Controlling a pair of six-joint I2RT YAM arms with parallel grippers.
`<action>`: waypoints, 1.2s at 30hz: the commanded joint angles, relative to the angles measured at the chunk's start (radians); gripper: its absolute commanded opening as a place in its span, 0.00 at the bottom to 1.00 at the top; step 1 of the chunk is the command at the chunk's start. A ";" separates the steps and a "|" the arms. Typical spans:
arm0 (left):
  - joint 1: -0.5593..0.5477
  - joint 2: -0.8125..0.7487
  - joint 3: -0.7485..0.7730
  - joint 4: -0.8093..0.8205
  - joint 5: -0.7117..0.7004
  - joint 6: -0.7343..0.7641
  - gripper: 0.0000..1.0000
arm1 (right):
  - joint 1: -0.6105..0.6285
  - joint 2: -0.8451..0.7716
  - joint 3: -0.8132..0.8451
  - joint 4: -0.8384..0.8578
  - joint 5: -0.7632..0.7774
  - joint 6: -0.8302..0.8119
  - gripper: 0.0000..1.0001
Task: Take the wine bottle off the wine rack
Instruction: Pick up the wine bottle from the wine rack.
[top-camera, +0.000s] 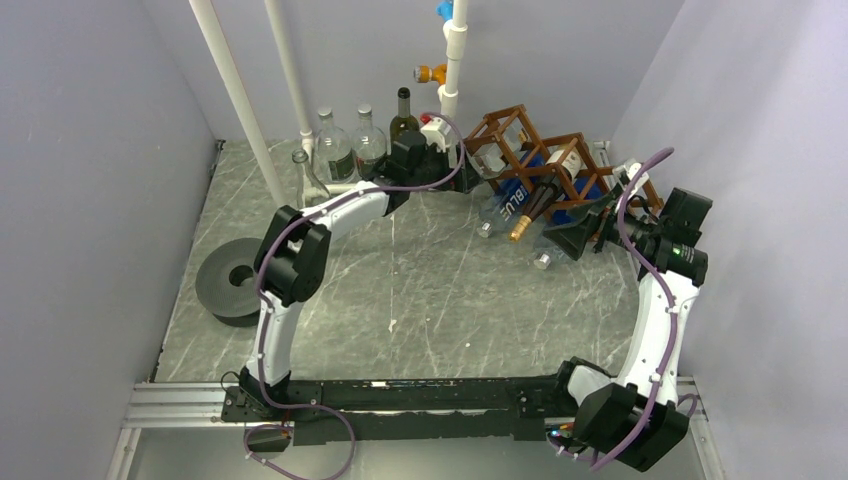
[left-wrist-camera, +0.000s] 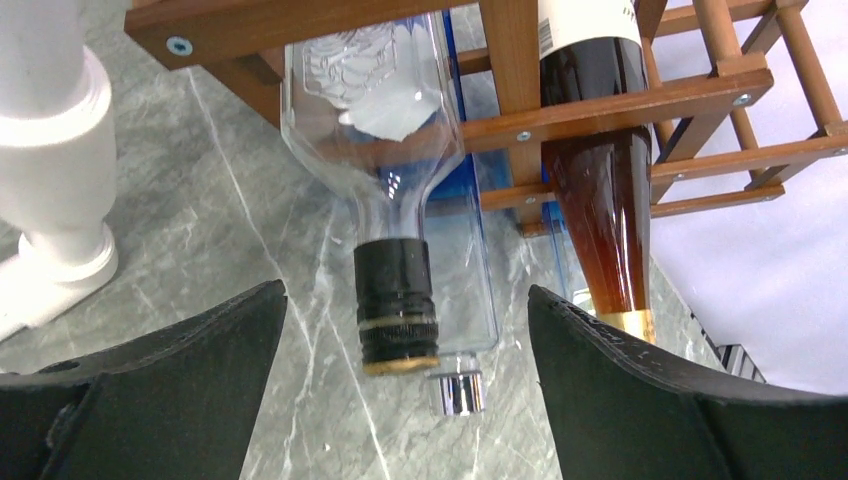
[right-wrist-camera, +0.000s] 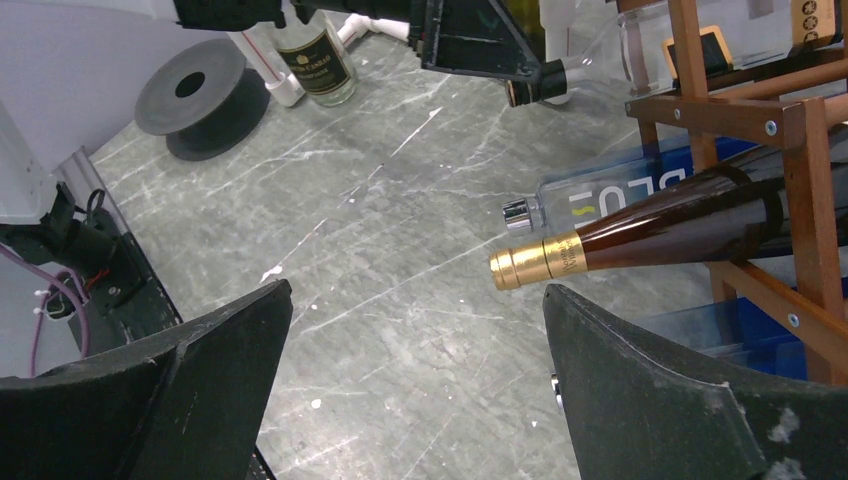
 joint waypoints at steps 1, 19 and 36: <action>-0.006 0.046 0.091 0.081 0.023 -0.031 0.94 | -0.010 -0.017 -0.009 0.050 -0.036 0.018 1.00; -0.019 0.176 0.220 0.089 -0.008 -0.109 0.88 | -0.021 -0.029 -0.029 0.074 -0.059 0.034 1.00; -0.035 0.281 0.359 0.021 -0.049 -0.100 0.73 | -0.030 -0.040 -0.031 0.076 -0.074 0.036 1.00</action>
